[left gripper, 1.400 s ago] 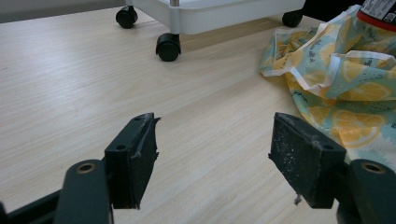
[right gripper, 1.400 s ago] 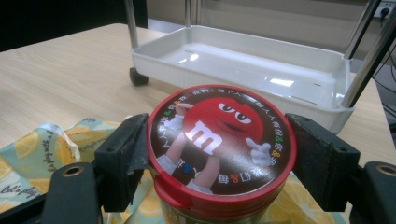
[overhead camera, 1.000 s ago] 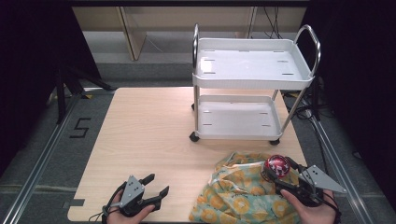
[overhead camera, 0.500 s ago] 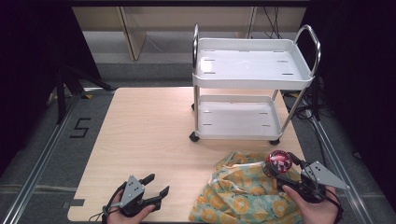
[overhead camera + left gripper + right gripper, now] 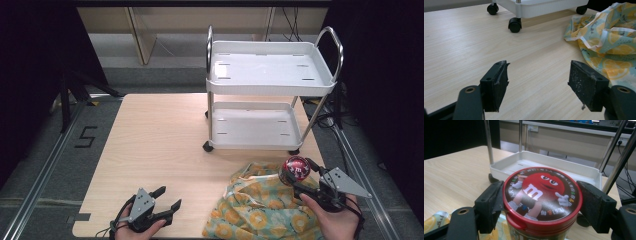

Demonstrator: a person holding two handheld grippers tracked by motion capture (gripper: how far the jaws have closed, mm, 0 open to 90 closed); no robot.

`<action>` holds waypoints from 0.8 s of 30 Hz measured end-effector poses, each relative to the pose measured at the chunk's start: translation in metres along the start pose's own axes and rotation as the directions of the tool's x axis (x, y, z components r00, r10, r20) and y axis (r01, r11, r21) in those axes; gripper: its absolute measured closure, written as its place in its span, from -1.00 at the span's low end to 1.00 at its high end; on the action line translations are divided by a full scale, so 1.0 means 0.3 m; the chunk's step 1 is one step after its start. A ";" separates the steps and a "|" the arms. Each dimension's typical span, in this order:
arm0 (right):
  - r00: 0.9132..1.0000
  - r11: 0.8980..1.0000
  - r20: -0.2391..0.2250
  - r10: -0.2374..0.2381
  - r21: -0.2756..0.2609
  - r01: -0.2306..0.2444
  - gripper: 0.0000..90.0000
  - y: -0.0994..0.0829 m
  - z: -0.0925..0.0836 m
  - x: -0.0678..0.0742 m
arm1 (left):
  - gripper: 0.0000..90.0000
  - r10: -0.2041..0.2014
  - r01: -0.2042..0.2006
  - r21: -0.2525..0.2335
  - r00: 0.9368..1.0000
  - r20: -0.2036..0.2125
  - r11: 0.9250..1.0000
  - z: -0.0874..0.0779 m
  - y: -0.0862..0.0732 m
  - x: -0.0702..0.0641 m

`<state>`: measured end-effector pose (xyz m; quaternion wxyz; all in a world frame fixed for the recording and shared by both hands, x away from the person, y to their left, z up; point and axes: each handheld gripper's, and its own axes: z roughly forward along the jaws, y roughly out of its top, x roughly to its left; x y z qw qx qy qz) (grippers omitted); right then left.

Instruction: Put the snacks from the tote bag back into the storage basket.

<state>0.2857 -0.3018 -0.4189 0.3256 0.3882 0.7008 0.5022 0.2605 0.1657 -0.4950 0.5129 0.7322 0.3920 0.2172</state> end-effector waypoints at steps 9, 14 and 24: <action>1.000 1.000 0.007 0.015 -0.002 -0.015 -0.41 0.009 0.008 -0.001 | -0.31 0.014 -0.014 -0.013 1.000 0.014 1.000 0.004 0.001 0.003; 0.999 1.000 0.035 0.001 -0.022 0.000 -0.41 0.026 0.022 -0.013 | -0.31 0.015 -0.015 -0.003 1.000 0.008 1.000 0.002 0.000 0.005; 0.999 0.999 0.042 -0.001 -0.040 0.003 -0.41 0.041 0.036 -0.023 | -0.31 0.019 -0.019 -0.002 1.000 0.009 1.000 0.001 0.000 0.005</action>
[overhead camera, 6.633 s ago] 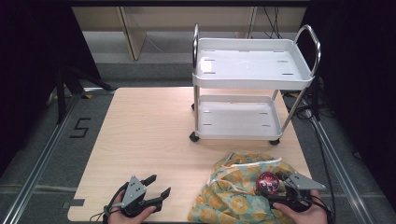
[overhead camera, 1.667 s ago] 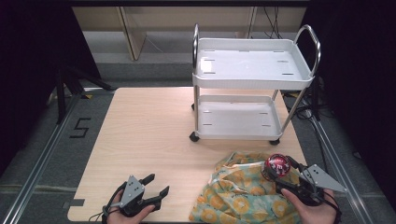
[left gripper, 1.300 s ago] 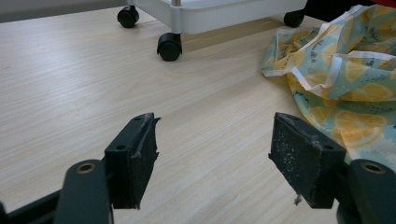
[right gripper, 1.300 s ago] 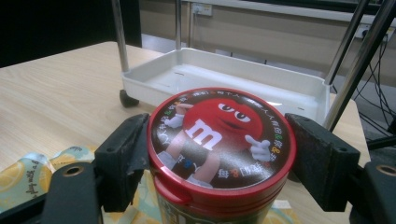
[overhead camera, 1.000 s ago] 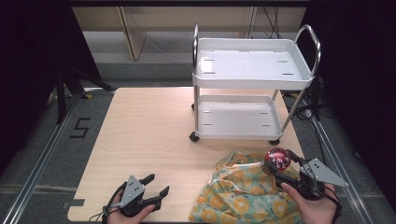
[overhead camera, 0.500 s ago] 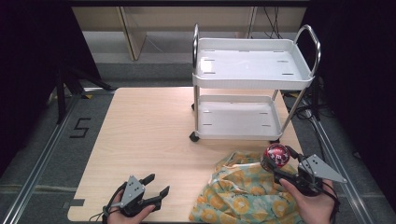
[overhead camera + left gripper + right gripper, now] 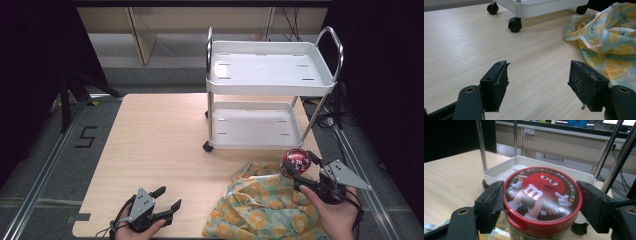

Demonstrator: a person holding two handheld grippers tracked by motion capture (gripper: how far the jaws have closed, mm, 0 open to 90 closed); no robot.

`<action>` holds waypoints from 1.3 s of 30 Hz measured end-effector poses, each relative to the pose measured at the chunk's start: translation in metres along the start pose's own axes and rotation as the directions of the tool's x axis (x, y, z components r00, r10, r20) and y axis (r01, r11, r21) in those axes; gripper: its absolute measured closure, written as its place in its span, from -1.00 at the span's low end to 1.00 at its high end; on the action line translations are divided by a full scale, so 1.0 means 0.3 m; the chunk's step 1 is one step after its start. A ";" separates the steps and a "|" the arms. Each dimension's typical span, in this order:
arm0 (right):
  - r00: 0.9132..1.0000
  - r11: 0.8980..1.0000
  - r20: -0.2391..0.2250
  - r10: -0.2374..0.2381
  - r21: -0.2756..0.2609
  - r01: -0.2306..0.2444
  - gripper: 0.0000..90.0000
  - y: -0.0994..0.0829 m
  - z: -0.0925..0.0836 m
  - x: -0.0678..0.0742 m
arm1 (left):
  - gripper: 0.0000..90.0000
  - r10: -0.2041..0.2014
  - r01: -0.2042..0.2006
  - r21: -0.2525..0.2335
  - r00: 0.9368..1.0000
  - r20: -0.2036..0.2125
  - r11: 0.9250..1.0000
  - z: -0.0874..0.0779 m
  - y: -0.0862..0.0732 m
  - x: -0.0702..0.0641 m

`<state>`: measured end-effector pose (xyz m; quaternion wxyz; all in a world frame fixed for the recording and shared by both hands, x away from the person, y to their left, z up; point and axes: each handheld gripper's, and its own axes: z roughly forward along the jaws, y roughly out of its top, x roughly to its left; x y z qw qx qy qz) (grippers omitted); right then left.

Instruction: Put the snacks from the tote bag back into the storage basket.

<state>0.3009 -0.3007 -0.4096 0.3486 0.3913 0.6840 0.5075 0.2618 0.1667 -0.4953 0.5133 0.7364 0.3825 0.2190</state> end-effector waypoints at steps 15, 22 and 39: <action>1.000 1.000 0.010 0.013 0.005 -0.013 -0.41 0.012 0.018 -0.010 | -0.31 -0.007 0.007 -0.002 1.000 -0.005 1.000 0.000 0.000 -0.001; 1.000 1.000 0.017 0.005 -0.005 -0.005 -0.41 0.019 0.032 -0.020 | -0.31 -0.003 0.003 -0.002 1.000 -0.004 1.000 0.000 0.000 0.001; 0.999 1.000 0.038 0.014 -0.007 -0.014 -0.41 0.029 0.058 -0.038 | -0.31 -0.003 0.003 -0.009 1.000 -0.003 1.000 0.001 0.000 0.003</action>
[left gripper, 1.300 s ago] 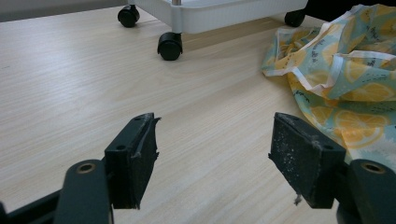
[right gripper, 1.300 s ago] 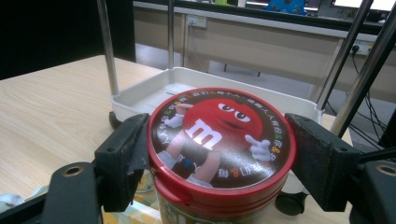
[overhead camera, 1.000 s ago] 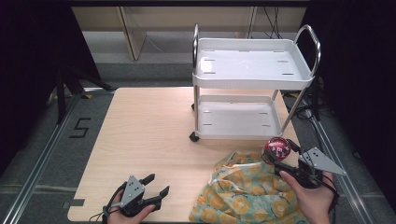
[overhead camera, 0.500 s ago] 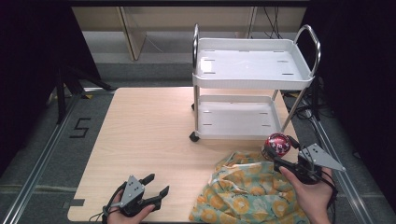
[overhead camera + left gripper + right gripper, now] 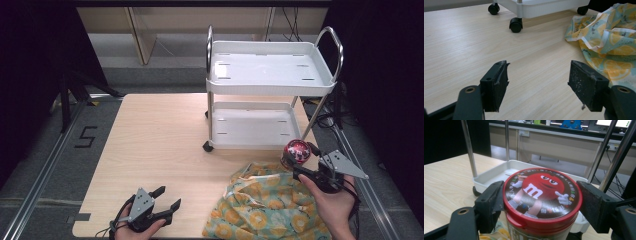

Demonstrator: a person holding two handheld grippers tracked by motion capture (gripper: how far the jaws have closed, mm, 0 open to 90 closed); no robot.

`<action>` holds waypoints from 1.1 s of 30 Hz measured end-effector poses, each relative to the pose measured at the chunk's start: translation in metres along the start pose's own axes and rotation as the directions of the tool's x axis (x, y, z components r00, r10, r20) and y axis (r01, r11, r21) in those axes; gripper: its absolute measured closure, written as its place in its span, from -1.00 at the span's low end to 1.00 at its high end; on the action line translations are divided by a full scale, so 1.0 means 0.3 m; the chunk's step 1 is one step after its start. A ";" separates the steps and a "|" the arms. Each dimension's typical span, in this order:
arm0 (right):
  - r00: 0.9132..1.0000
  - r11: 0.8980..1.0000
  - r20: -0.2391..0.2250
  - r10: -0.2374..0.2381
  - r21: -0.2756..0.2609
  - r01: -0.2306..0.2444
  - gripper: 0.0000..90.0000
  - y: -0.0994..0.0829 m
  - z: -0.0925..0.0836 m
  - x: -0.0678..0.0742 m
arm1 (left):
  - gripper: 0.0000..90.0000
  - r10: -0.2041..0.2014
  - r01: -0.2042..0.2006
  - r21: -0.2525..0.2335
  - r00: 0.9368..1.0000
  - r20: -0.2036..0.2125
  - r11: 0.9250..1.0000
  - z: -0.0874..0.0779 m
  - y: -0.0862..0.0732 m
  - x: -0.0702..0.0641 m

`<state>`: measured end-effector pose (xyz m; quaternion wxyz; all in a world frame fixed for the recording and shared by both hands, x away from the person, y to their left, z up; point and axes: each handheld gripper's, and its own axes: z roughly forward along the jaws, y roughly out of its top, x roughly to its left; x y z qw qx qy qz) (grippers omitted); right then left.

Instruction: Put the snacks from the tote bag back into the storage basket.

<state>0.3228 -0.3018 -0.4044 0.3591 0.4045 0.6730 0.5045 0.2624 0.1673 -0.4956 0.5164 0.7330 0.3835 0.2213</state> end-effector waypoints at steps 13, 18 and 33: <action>1.000 1.000 0.003 0.011 0.007 -0.011 -0.41 0.008 0.023 -0.007 | -0.31 -0.033 0.033 -0.003 0.999 -0.006 0.999 0.000 -0.001 -0.006; 1.000 1.000 0.017 0.007 0.004 -0.007 -0.41 0.010 0.030 -0.009 | -0.31 -0.007 0.007 0.004 1.000 -0.007 1.000 -0.003 0.001 -0.002; 1.000 1.000 0.015 0.001 0.004 -0.001 -0.41 0.024 0.054 -0.013 | -0.31 -0.004 0.004 0.008 1.000 -0.009 1.000 -0.005 0.001 0.000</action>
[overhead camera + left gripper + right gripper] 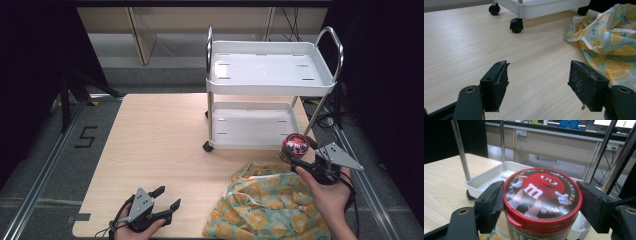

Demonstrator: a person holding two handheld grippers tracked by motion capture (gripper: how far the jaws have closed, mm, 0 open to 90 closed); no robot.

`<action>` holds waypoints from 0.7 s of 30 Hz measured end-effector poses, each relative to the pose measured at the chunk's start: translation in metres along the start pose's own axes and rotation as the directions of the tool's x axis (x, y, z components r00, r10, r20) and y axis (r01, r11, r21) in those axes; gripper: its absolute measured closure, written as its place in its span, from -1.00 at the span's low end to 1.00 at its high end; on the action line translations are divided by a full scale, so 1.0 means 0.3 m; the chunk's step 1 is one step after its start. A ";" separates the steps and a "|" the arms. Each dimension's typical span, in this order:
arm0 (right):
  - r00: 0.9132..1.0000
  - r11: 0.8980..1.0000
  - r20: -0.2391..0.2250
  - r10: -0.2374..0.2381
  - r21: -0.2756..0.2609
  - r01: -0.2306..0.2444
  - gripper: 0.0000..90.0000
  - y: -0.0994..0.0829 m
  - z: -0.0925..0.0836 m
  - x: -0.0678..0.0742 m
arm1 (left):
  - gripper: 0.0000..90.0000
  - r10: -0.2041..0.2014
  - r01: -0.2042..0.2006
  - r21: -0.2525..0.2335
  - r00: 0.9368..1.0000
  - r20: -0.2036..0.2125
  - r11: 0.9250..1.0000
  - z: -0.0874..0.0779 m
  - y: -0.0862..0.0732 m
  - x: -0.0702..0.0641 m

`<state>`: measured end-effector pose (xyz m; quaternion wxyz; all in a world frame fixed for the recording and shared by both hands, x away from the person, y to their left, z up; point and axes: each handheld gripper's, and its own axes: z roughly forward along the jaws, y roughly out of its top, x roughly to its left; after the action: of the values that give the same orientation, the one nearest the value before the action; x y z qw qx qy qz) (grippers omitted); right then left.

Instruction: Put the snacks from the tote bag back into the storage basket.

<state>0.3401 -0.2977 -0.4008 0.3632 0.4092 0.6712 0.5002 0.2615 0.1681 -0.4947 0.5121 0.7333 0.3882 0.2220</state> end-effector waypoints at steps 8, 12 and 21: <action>1.000 1.000 0.002 0.006 0.002 -0.006 -0.41 0.006 0.014 0.001 | -0.31 -0.001 0.001 -0.008 1.000 0.003 1.000 0.002 0.000 -0.001; 1.000 1.000 -0.002 0.008 0.003 -0.008 -0.41 0.008 0.019 0.004 | -0.31 0.001 -0.001 -0.005 1.000 0.004 1.000 0.001 0.000 0.001; 1.000 1.000 0.003 0.008 0.007 -0.008 -0.41 0.013 0.036 0.002 | -0.31 0.000 0.000 -0.001 1.000 -0.002 1.000 0.000 0.000 0.001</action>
<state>0.3503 -0.2926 -0.3997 0.3607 0.4138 0.6707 0.4988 0.2616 0.1684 -0.4946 0.5120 0.7328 0.3887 0.2230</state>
